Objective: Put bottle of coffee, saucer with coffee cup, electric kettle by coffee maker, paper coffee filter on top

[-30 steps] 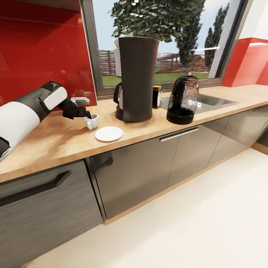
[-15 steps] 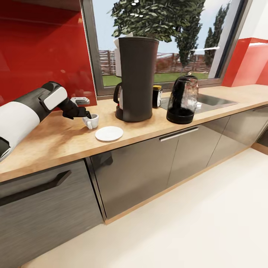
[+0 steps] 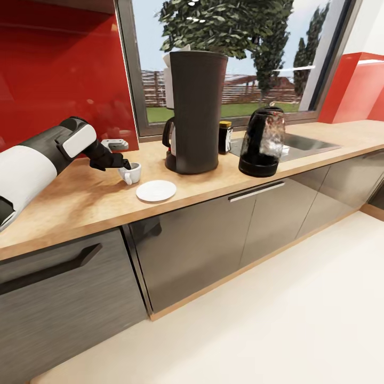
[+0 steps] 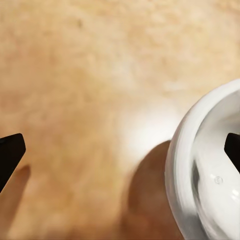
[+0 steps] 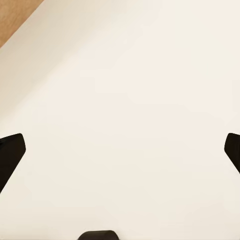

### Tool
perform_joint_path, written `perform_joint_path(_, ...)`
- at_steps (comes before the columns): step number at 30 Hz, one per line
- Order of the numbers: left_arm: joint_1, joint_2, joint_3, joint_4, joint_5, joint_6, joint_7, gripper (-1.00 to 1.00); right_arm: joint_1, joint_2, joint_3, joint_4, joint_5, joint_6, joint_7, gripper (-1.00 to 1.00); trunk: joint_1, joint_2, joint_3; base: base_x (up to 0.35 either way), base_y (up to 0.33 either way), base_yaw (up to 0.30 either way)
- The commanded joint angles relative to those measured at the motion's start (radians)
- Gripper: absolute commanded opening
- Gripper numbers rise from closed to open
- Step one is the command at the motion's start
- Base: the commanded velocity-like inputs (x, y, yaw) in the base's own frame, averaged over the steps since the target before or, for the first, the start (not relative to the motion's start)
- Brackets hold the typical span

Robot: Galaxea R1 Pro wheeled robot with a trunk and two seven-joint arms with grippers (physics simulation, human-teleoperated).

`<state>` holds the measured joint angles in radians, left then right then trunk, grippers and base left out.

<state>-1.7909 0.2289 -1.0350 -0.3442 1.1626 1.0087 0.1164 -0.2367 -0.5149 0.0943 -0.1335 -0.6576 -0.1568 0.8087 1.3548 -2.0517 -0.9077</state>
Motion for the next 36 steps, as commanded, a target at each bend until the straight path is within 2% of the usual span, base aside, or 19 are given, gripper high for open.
perform_joint_path(1,-0.001,0.001,-0.005,-0.003,0.011,0.002,0.009,1.0,-0.001,0.0,0.008,0.002,-0.005,-0.007,0.001,1.0,0.0,0.0,-0.001,0.0,0.0,0.0)
perform_joint_path(7,-0.001,0.001,-0.005,-0.003,0.011,0.003,0.009,1.0,-0.001,0.0,0.008,0.002,-0.005,-0.007,0.001,1.0,0.0,0.0,-0.001,0.0,0.0,0.0)
perform_joint_path(8,-0.001,0.001,-0.005,-0.003,0.011,0.003,0.009,-1.0,-0.001,0.0,0.008,0.002,-0.005,-0.007,0.001,1.0,0.0,0.0,-0.001,0.0,0.0,0.0)
perform_joint_path(29,-0.001,0.001,-0.005,-0.004,0.011,0.002,0.009,-1.0,-0.001,0.0,0.008,0.002,-0.005,-0.007,0.002,1.0,0.0,0.0,-0.001,0.0,0.0,0.0)
perform_joint_path(36,-0.001,0.001,-0.005,-0.008,0.011,0.002,0.009,-1.0,-0.001,0.0,0.008,0.002,-0.005,-0.007,0.003,1.0,0.0,0.0,0.007,0.0,0.0,0.0)
